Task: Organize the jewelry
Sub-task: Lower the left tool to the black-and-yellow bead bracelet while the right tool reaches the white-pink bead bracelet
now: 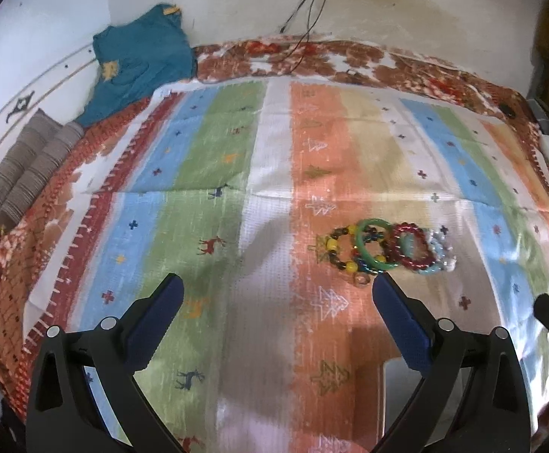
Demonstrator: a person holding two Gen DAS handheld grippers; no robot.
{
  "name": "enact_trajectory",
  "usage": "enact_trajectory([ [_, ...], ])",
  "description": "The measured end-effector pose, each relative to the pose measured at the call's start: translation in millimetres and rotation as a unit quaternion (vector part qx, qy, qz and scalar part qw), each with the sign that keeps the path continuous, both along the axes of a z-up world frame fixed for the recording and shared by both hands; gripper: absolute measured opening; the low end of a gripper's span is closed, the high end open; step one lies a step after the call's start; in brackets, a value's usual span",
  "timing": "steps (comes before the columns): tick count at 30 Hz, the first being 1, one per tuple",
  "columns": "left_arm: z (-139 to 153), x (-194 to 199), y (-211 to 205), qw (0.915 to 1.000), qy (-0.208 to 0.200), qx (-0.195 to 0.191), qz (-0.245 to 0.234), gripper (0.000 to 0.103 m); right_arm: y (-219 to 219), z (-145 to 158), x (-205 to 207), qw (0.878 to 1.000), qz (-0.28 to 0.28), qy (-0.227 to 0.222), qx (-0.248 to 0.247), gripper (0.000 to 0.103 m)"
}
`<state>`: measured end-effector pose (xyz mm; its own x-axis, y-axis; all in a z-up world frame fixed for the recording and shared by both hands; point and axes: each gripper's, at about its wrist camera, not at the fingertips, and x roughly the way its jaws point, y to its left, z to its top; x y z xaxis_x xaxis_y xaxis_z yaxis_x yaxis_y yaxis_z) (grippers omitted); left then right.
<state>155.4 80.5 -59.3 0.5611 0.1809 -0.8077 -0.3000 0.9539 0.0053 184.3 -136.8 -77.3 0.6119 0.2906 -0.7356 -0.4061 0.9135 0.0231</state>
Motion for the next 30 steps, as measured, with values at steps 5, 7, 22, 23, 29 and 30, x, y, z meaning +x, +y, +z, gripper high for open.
enact_trajectory([
  [5,-13,17,5,0.9998,0.017,-0.005,-0.003,0.097,4,-4,12,1.000,0.003,0.006,-0.003,0.099],
  [7,-19,23,4,0.9997,0.024,-0.006,-0.007,0.097,6,-7,18,1.000,0.004,0.009,-0.007,0.099],
  [22,-55,57,7,0.9975,0.058,-0.028,-0.030,0.097,20,-34,51,0.999,0.012,0.043,-0.031,0.099],
  [23,-56,59,6,0.9974,0.059,-0.029,-0.031,0.097,20,-37,54,0.998,0.012,0.046,-0.033,0.099],
  [29,-66,72,1,0.9962,0.065,-0.035,-0.046,0.097,20,-52,69,0.997,0.003,0.065,-0.035,0.099],
  [30,-68,74,1,0.9959,0.068,-0.036,-0.046,0.097,19,-53,70,0.997,0.003,0.067,-0.035,0.099],
])
